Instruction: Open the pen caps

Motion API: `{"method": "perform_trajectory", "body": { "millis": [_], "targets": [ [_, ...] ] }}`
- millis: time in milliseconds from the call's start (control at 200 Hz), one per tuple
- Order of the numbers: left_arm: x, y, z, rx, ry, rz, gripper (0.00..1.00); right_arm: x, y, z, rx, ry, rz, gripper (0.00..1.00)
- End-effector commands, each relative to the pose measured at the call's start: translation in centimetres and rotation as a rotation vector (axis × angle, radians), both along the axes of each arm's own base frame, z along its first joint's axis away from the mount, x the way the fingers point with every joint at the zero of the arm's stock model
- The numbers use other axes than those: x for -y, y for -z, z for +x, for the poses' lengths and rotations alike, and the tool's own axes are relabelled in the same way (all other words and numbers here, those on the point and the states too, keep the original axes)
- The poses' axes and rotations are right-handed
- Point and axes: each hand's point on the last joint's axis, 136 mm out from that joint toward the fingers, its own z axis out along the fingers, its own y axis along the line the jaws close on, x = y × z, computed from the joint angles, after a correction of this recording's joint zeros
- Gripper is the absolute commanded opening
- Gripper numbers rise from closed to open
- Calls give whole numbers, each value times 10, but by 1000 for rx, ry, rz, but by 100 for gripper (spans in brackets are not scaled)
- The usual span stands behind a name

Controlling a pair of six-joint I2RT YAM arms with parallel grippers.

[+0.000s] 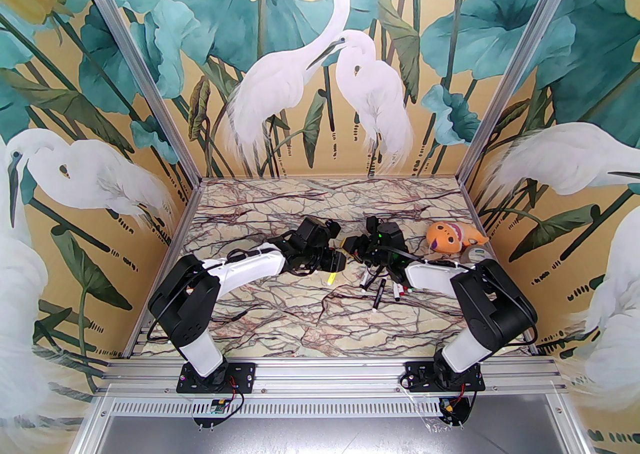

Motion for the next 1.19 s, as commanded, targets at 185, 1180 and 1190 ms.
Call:
{"method": "perform_trajectory", "body": {
  "millis": [185, 1180, 1190],
  "targets": [
    [0, -4, -4, 8, 16, -14, 31, -2, -15, -4, 34, -10, 24, 17],
    [1, -29, -25, 123, 132, -143, 9, -3, -35, -20, 50, -11, -70, 32],
    [1, -30, -25, 123, 133, -144, 9, -4, -36, -20, 50, -12, -71, 32]
  ]
}}
